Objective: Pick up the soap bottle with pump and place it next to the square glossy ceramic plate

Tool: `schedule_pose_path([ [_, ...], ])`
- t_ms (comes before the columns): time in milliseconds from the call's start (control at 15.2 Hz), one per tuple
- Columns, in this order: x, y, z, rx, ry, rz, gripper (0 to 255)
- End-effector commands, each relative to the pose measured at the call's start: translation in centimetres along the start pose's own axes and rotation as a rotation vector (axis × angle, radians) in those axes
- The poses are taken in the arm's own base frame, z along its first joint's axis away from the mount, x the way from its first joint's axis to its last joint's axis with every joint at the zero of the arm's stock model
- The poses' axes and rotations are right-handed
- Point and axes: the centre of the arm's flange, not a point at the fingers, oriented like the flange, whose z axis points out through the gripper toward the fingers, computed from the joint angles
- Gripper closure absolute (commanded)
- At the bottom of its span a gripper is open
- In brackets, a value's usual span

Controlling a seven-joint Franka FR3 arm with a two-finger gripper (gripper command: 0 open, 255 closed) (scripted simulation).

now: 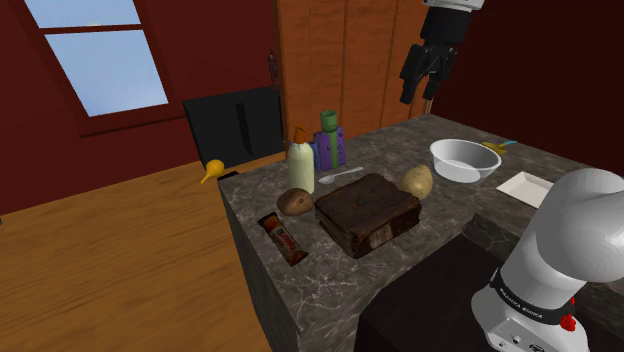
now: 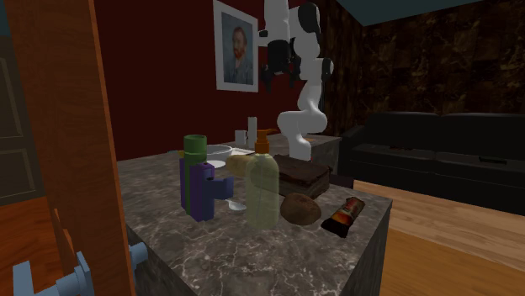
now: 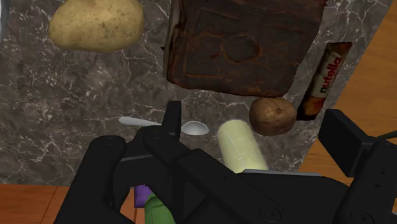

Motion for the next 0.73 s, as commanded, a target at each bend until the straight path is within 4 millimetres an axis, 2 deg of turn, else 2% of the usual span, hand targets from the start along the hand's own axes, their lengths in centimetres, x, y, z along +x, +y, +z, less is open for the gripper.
schedule_pose_path([
  [0, 0.0, 0.0, 0.0, 0.0, 0.0, 0.0, 0],
  [660, 12.0, -4.6, 5.8, -0.044, -0.048, -0.007, 0],
])
